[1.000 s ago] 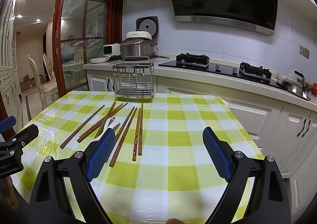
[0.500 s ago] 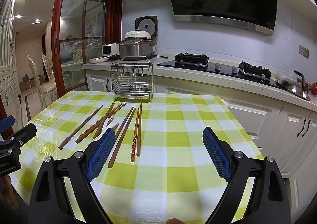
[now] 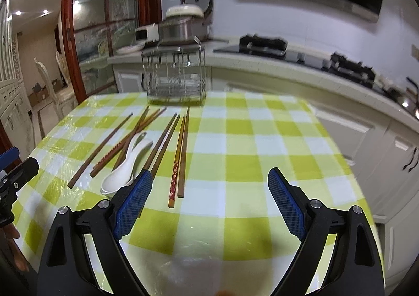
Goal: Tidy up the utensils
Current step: 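Lower the left tool onto a plain wooden chopstick and close it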
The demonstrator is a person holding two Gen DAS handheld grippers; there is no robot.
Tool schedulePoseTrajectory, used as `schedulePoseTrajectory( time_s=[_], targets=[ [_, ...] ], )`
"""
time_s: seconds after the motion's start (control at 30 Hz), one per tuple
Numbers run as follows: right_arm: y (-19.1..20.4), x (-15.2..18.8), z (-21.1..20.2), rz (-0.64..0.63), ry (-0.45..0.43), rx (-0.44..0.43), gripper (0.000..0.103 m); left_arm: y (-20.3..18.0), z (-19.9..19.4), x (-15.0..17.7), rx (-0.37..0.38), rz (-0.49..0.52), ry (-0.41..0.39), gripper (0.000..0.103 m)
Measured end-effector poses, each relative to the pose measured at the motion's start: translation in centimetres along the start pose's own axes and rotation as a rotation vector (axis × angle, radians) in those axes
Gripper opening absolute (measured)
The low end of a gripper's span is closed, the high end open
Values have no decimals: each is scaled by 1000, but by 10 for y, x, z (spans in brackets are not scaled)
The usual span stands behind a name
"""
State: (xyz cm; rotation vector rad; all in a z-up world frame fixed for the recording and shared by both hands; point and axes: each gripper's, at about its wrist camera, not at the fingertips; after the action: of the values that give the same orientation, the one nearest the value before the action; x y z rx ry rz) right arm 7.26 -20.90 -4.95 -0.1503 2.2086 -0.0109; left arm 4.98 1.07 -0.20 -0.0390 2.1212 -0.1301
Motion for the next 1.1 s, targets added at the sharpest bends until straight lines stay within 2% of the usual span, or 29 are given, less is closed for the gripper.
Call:
schedulePoseTrajectory(
  time_s=[0.1, 0.23, 0.47, 0.57, 0.8, 1.0, 1.1],
  targets=[
    [-1, -3, 22, 4, 66, -36, 84, -1, 15, -2, -10, 20, 29, 99],
    [-1, -11, 44, -12, 111, -46, 84, 3, 35, -6, -22, 29, 74, 99],
    [-9, -37, 87, 1, 181, -69, 84, 22, 73, -24, -35, -12, 136, 99],
    [-8, -46, 108, -8, 209, -77, 84, 30, 94, -32, -9, -31, 172, 98],
    [-6, -65, 143, -13, 241, -83, 84, 37, 144, -46, 19, -2, 272, 72],
    [-2, -75, 166, -38, 275, -87, 78, 39, 186, -52, 13, 21, 355, 48],
    [-2, -77, 175, -42, 293, -99, 76, 37, 199, -52, 17, 29, 378, 47]
  ],
)
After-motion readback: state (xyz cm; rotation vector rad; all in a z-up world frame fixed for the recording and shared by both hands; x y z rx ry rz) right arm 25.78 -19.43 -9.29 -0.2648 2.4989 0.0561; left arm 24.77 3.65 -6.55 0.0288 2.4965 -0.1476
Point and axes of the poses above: each gripper's, at about its wrist camera, not at the fingertips, and z roughly the way its jaws point, y to its left, x to its underside, and after that the axes turned 6 degrees about -z, right-handed
